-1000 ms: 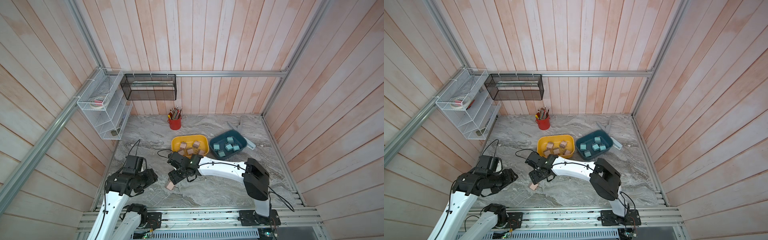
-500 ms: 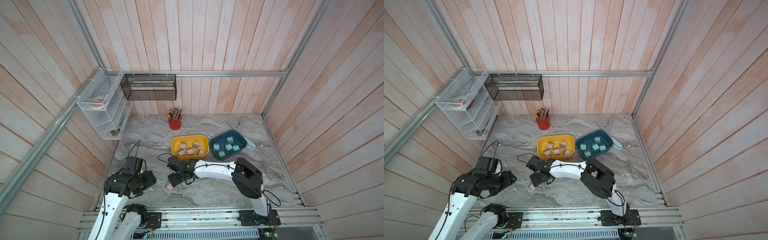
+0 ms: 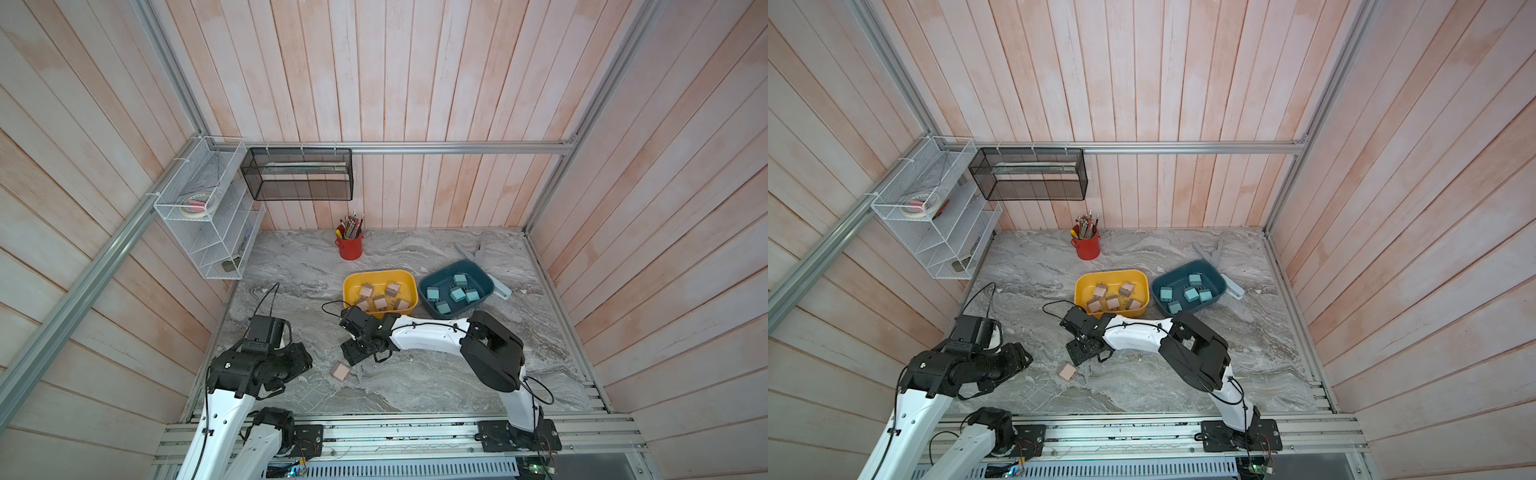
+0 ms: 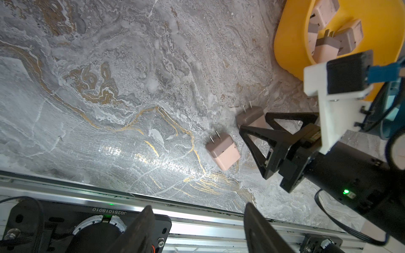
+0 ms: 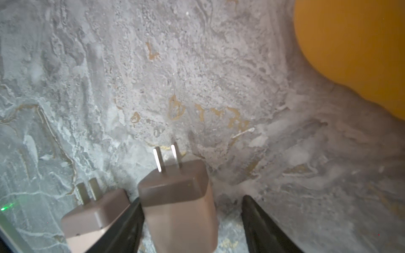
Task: Place the plugs by color into the storage box
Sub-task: Pick up the plug from the center of the board, then place the plug in the storage box.
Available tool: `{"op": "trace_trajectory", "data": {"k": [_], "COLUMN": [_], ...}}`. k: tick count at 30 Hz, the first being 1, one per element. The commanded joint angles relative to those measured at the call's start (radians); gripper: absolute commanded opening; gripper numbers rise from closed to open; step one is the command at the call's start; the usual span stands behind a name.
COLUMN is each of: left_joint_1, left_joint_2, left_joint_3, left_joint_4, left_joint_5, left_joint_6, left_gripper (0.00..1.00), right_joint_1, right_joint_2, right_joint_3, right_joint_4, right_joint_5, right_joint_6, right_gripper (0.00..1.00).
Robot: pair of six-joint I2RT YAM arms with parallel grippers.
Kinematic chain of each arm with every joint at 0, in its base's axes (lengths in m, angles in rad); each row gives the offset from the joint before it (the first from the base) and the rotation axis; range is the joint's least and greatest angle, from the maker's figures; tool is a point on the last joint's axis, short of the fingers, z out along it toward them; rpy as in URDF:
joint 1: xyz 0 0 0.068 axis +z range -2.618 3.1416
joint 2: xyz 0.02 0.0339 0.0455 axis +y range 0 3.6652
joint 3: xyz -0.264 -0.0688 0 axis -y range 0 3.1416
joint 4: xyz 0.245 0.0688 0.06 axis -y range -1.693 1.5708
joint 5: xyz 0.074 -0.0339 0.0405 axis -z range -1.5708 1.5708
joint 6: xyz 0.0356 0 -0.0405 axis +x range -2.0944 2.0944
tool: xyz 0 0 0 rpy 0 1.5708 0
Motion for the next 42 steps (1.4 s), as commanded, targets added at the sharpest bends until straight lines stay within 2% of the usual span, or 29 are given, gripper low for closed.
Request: {"op": "trace_trajectory", "data": {"k": [1,7,12,19,26,33,42], "left_joint_1": [0.004,0.005,0.004,0.004,0.007,0.007,0.008], "left_joint_2": [-0.001,0.001,0.011,0.020,0.034,0.077,0.146], "left_joint_3": [-0.011,-0.020,-0.027,-0.047,-0.067,-0.059,-0.043], "left_joint_4": [0.001,0.019,0.031,0.059,0.091,0.144,0.179], "left_joint_5": [0.001,0.001,0.004,0.004,0.016,0.018,0.011], "left_joint_6": [0.005,-0.001,-0.004,-0.011,-0.025,-0.035,-0.017], "left_gripper": [0.67,0.67,0.67,0.67,0.67,0.67,0.67], "right_joint_1": [-0.002,0.002,0.002,0.000,-0.035,-0.164,-0.406], "right_joint_2": [0.028,0.048,0.079,0.079,-0.058,-0.153,-0.044], "right_joint_3": [0.011,-0.003,0.013,0.018,0.011,0.129,0.328], "right_joint_4": [-0.045,0.004,-0.008,-0.026,-0.070,-0.164,-0.224], "right_joint_5": [0.015,-0.030,-0.015,-0.030,-0.021,-0.020,-0.022], "right_joint_6": [-0.031,-0.059,-0.093,-0.097,-0.059,-0.081,-0.192], "right_gripper": [0.69,0.66,0.65,0.43,0.38,0.37,0.37]}}
